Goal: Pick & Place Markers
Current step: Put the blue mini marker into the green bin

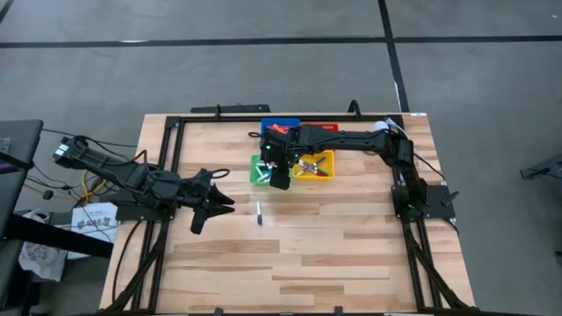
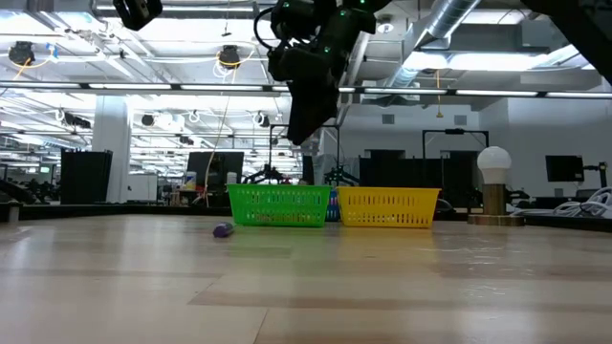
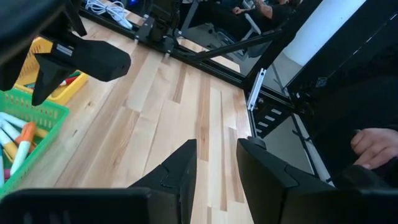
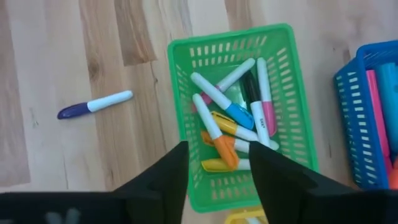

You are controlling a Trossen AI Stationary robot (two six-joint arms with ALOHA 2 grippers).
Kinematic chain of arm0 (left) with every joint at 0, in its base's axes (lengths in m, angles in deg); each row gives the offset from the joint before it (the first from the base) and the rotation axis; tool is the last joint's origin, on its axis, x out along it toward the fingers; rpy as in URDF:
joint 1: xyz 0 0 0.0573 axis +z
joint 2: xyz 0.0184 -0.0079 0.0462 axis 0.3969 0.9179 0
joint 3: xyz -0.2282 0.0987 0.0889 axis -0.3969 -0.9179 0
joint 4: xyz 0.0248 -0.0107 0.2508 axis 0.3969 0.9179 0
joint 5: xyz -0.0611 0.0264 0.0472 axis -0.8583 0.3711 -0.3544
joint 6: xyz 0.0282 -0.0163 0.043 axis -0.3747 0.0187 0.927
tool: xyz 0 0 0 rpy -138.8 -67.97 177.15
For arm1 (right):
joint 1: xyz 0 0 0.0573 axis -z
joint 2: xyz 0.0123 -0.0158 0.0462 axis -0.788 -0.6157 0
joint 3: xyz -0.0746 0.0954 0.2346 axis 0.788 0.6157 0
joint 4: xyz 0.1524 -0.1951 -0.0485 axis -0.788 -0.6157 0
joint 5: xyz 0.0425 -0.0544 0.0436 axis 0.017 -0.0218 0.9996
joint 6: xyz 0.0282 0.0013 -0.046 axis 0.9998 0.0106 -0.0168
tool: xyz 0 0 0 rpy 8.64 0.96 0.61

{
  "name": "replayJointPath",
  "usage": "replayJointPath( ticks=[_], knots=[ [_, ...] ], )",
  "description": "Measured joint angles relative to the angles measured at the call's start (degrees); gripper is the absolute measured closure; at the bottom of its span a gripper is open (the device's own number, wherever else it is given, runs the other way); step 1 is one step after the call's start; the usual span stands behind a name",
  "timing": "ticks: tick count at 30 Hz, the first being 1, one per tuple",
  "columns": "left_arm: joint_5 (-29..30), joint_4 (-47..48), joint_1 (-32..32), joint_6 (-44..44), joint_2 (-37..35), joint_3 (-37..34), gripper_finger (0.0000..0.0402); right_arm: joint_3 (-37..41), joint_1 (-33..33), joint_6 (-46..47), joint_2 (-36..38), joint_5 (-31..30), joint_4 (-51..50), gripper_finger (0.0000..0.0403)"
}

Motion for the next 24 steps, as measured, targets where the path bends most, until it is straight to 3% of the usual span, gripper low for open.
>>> replayJointPath(
  ticks=[4, 12, 19, 24],
  knots=[
    [1.6, 0.0, 0.0, -0.1, 0.1, 0.0, 0.0289, 0.0, -0.6, 0.4, 0.0, 0.3, -1.4, 0.0217],
    [16.3, 0.1, 0.0, -6.9, 5.3, 0.0, 0.0289, 0.0, -2.7, 7.4, 0.0, 0.2, -7.7, 0.0201],
    [18.1, 0.2, 0.0, -10.7, 11.1, 0.0, 0.0289, 0.0, -6.8, 26.4, 0.0, -0.3, 0.1, 0.0213],
    [17.0, 0.3, 0.0, -9.0, 11.4, 0.0, 0.0289, -0.1, -10.6, 38.9, -1.0, -7.5, 6.0, 0.0229]
  ],
)
